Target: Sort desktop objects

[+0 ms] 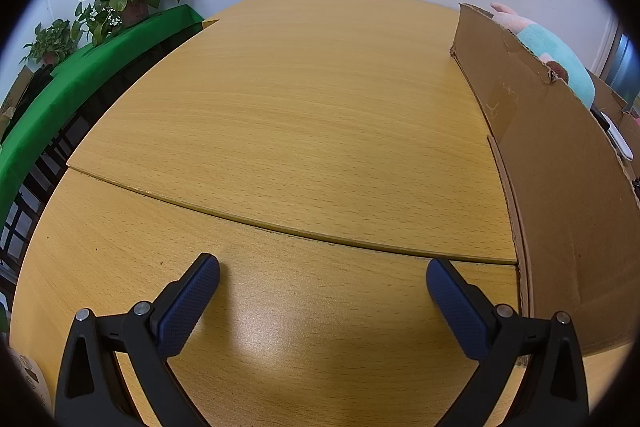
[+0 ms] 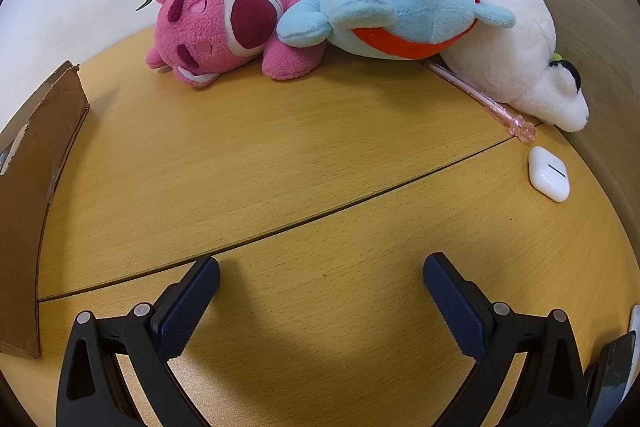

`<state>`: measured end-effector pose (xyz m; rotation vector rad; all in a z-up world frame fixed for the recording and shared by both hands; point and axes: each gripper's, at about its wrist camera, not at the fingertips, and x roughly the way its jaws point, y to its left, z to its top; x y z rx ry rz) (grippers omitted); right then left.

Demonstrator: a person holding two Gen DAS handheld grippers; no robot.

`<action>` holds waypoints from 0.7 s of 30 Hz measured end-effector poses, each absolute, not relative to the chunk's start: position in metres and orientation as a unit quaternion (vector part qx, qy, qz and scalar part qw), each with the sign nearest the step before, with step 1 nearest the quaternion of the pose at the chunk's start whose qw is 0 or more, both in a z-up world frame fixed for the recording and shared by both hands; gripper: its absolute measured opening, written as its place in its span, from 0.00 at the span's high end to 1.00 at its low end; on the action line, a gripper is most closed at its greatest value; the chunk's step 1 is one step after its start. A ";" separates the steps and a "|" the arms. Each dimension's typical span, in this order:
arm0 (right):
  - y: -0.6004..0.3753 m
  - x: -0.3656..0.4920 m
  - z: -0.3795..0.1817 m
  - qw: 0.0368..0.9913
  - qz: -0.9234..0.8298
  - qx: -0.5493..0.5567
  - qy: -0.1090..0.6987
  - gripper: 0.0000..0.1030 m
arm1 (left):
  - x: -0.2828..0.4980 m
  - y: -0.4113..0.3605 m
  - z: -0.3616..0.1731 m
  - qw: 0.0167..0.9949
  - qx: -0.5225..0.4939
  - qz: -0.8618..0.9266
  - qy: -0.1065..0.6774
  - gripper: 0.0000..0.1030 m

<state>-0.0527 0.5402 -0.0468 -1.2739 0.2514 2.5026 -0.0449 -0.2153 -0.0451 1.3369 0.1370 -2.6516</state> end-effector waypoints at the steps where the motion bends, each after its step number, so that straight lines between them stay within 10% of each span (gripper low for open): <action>1: 0.541 -0.053 -0.047 0.160 0.876 -0.446 0.088 0.00 | -0.045 -0.215 -0.045 0.084 0.448 -0.889 0.046 0.00; 21: 0.541 -0.055 -0.047 0.160 0.876 -0.447 0.087 0.00 | -0.044 -0.219 -0.046 0.083 0.449 -0.889 0.046 0.00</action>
